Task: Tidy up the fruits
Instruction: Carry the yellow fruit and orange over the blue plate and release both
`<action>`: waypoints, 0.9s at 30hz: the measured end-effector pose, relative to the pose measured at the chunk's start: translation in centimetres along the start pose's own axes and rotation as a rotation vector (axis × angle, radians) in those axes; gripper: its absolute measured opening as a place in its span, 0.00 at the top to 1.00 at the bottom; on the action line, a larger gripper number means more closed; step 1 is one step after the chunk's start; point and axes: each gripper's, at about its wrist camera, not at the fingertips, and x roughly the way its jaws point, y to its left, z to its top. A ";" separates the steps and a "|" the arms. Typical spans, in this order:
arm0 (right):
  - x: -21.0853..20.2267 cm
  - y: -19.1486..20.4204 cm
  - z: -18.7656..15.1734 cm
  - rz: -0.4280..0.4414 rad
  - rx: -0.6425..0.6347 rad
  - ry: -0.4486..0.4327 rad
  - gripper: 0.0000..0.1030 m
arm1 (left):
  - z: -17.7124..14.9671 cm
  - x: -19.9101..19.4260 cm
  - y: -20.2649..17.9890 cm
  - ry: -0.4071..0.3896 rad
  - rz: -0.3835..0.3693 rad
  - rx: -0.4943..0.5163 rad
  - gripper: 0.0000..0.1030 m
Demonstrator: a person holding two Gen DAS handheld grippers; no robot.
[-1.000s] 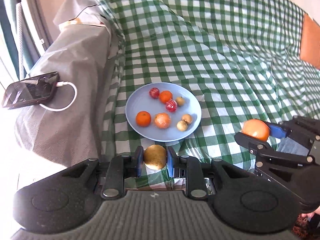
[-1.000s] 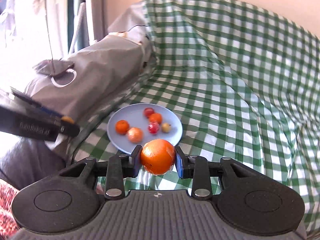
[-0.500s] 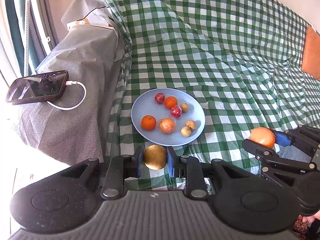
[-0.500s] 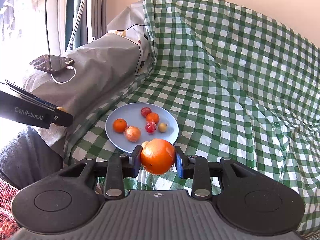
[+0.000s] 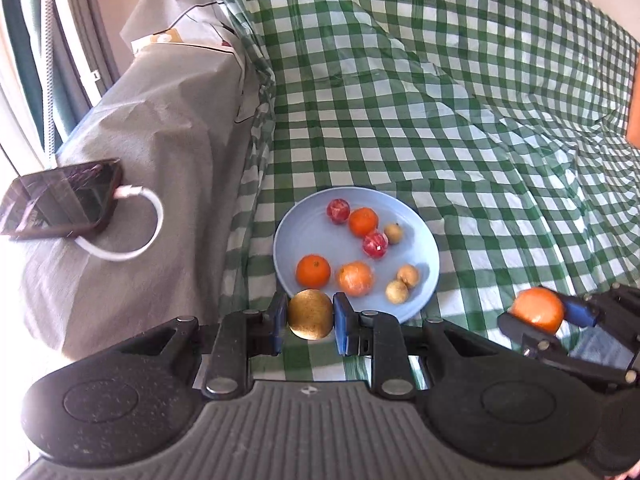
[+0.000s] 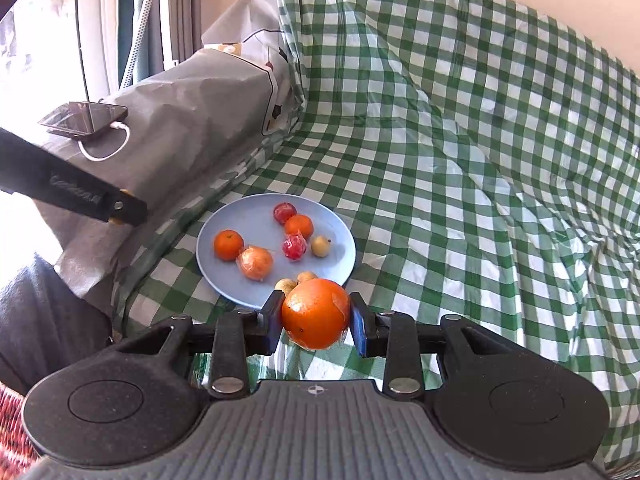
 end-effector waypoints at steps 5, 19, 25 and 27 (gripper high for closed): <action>3.6 -0.4 1.4 0.015 0.020 0.024 0.66 | 2.3 4.0 -0.7 0.048 0.013 0.003 0.74; 15.3 -1.7 3.8 0.037 0.052 0.142 0.66 | 5.6 14.2 -1.1 0.129 0.036 0.037 0.65; 16.8 -1.7 4.3 0.071 0.030 0.168 0.28 | 5.4 13.3 -1.0 0.093 0.069 0.050 0.00; 15.6 -1.9 4.3 0.061 0.035 0.157 0.17 | 5.1 12.4 -0.8 0.134 0.070 0.052 0.00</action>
